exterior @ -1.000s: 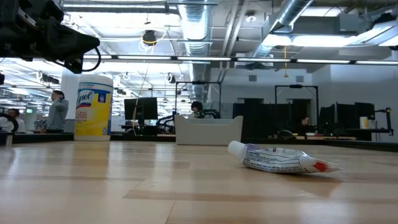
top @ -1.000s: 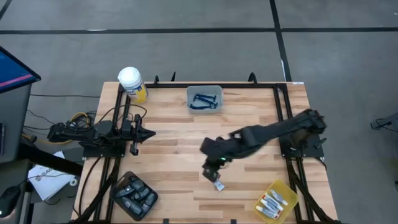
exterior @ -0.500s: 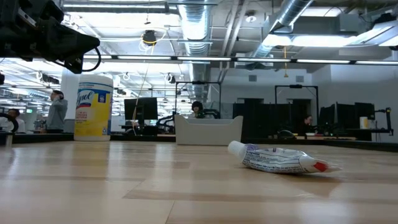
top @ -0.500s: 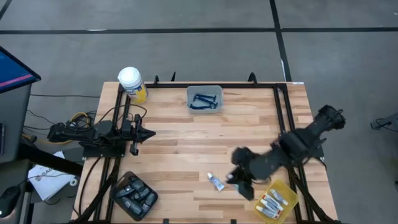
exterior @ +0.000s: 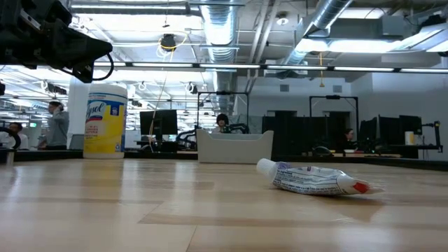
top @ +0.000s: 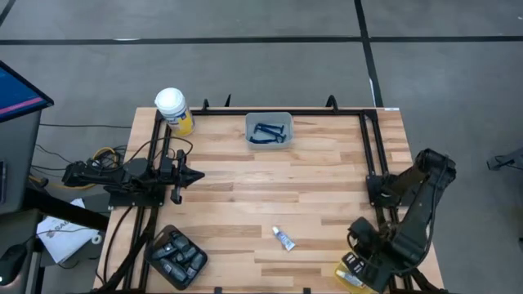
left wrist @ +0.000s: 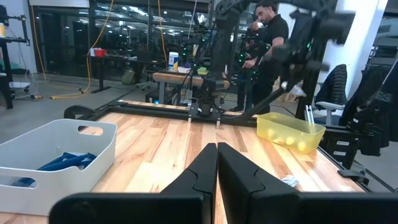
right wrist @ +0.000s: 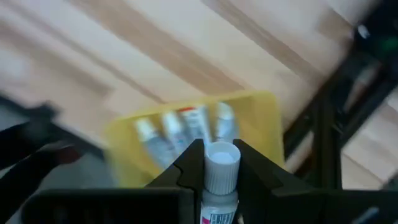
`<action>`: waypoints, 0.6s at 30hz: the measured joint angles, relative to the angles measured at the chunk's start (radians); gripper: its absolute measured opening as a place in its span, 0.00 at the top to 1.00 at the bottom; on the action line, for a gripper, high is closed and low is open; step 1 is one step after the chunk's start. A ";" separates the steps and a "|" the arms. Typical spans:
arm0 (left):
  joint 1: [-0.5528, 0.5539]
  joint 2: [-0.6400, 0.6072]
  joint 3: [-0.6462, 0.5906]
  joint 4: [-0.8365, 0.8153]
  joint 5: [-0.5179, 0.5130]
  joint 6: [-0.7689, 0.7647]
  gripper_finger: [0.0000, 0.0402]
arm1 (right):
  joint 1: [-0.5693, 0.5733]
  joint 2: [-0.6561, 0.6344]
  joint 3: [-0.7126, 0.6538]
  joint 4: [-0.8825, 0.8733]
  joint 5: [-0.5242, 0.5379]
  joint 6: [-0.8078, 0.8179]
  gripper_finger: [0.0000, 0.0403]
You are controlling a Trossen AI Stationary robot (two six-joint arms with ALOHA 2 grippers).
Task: Pick & Place Travel size toiletries
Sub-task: Put the white toothpaste into the yellow bin
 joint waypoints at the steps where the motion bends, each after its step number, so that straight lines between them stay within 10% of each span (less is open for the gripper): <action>1: 0.000 0.000 0.000 0.000 0.000 0.000 0.98 | 0.013 0.000 -0.037 0.013 -0.016 0.035 0.86; 18: 0.000 0.000 0.000 0.000 0.000 0.000 0.98 | 0.061 -0.005 -0.420 0.305 -0.102 -0.078 0.86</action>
